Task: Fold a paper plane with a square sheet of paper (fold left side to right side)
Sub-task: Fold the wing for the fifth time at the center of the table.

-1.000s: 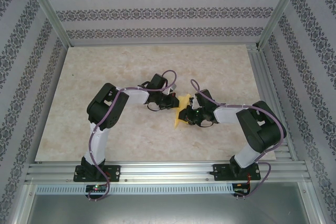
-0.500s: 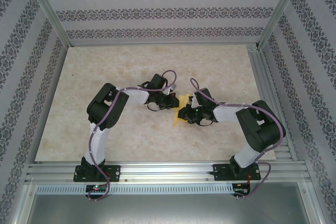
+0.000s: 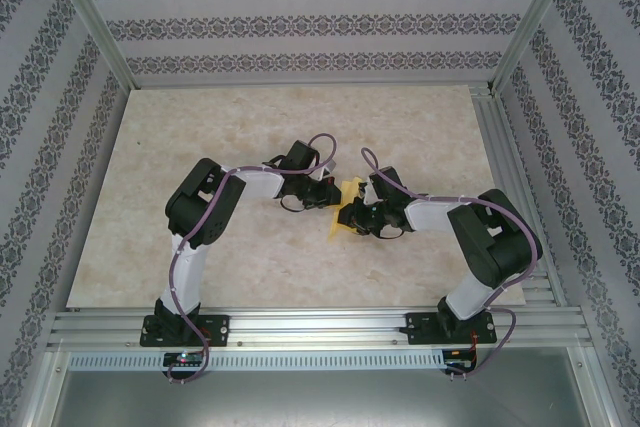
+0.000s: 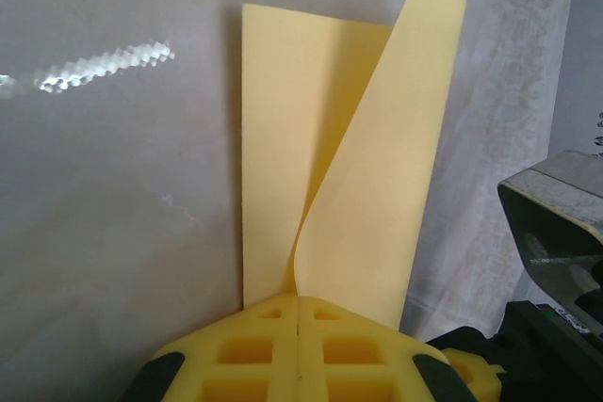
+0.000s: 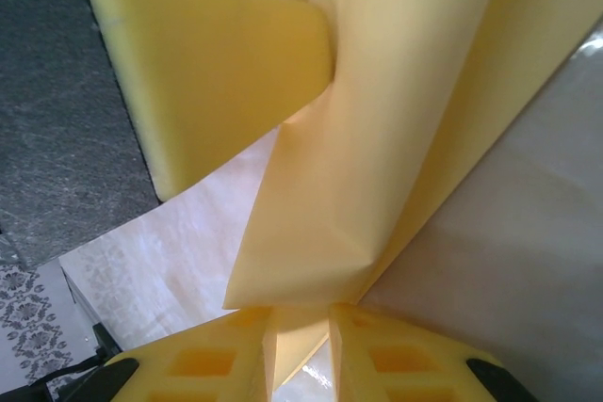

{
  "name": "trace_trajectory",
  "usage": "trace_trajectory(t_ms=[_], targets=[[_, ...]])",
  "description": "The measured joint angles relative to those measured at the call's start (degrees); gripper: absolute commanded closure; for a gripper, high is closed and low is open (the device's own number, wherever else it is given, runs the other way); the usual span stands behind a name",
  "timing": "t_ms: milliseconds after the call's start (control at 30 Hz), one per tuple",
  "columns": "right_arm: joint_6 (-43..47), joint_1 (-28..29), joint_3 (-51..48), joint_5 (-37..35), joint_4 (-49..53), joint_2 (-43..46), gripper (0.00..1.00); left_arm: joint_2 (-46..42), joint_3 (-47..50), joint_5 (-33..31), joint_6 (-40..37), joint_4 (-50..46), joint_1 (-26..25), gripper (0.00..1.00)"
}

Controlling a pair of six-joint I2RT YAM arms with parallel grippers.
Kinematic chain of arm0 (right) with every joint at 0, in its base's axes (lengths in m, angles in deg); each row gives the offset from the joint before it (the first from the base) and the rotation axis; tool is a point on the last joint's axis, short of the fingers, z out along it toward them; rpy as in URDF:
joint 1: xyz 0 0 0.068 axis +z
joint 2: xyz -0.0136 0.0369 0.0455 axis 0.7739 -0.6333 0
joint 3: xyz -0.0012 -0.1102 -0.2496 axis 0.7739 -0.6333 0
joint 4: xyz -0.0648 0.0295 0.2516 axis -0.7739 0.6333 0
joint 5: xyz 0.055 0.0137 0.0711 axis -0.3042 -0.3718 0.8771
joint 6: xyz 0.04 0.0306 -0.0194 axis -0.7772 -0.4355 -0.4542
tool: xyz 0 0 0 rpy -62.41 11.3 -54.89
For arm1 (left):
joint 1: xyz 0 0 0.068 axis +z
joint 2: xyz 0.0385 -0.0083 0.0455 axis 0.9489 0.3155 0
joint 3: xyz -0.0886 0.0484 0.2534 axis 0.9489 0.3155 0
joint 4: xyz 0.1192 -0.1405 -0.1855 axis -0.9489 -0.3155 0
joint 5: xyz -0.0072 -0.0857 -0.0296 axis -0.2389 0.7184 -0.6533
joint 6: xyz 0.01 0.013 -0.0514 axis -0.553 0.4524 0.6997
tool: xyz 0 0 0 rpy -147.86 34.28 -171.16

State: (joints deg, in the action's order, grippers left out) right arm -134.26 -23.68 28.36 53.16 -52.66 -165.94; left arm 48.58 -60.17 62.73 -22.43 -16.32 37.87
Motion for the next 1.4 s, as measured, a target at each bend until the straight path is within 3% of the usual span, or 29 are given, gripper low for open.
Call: trace_trajectory(t_ms=[533, 1400], targets=[[0.44, -0.94, -1.4, -0.11, 1.33, 4.44, 0.83, 0.0, 0.0, 0.02, 0.0, 0.0, 0.0, 1.0], [-1.29, -0.39, -0.55, -0.04, -3.58, 0.04, 0.85, 0.0, 0.0, 0.0, -0.02, 0.0, 0.0, 1.0]])
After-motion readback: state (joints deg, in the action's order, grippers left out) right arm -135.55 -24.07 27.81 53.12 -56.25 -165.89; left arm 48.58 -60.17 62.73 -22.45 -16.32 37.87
